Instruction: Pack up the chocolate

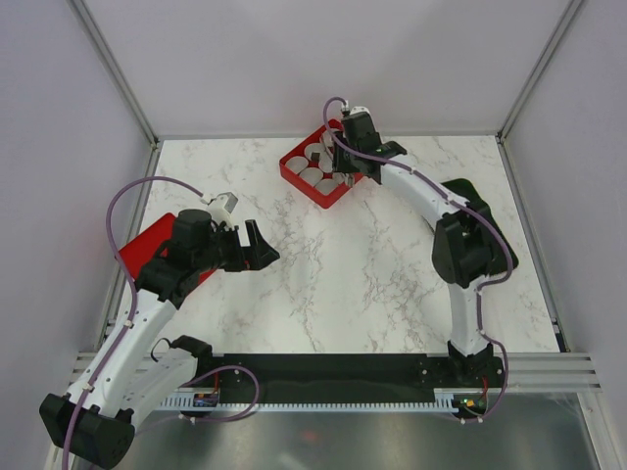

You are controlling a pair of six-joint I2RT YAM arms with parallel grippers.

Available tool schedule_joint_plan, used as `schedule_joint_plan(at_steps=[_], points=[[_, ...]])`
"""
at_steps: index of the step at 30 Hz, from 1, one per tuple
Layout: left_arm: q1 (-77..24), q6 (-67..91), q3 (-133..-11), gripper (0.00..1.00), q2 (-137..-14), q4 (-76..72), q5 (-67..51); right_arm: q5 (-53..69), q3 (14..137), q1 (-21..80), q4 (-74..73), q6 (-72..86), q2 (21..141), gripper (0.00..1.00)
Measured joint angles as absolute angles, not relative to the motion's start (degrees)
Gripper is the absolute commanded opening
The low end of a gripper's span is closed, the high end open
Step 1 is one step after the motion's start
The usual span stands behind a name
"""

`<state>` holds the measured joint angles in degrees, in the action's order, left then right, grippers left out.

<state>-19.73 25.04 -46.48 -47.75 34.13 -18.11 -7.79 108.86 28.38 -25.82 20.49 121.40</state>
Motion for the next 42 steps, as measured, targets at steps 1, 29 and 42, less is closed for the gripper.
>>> schedule_joint_plan(at_steps=[1,29,42], points=[[-19.7,25.0,-46.5,1.00,-47.7,34.2,-18.1,-8.1,107.0,28.3,-25.8,20.3,118.8,0.46],[-19.7,25.0,-46.5,1.00,-47.8,34.2,-18.2,-11.4,64.9,4.4,-48.6,23.3,72.0,0.50],[-19.7,25.0,-46.5,1.00,-47.8,34.2,-18.2,-9.0,57.8,4.0,-44.3,24.8,72.2,0.50]])
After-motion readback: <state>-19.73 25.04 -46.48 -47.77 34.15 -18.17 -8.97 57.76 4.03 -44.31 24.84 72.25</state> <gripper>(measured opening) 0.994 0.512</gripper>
